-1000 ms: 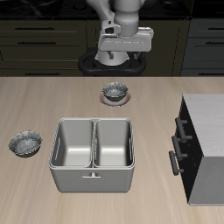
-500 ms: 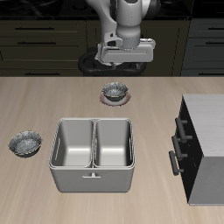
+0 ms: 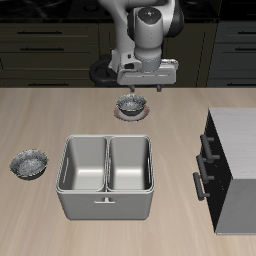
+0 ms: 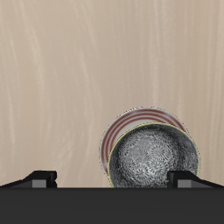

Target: Pick up the bowl on the plate and place it on top of the white cabinet

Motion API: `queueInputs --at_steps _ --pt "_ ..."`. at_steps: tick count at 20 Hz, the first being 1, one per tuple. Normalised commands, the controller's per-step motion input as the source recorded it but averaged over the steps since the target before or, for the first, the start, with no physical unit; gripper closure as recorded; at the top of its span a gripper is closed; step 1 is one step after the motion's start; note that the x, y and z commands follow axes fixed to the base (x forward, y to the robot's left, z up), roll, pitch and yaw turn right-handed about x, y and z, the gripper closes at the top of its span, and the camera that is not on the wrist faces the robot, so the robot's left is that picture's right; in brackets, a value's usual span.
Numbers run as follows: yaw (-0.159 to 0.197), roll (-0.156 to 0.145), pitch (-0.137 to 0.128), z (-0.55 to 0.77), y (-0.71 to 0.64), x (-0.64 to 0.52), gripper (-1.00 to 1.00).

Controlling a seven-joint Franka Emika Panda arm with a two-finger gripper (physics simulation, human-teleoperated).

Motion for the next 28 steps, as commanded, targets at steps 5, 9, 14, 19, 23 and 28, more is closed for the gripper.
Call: queueInputs --at_steps 5,9,14,19,23,28 --pt "0.004 -0.004 0.034 -0.26 0.06 -0.05 -1.0" --pt "-0.004 -0.033 0.025 -0.2 -0.08 -0.11 -1.0" --pt "-0.055 0.0 0.069 -0.24 -0.05 -0.07 -1.0" --pt "0.006 -0.013 0.011 -0.11 -0.06 -0.04 -1.0" --pt "0.004 -0.005 0.012 -0.14 -0.02 -0.02 -1.0" --pt "-0.01 0.008 0.027 -0.14 0.01 -0.01 -1.0"
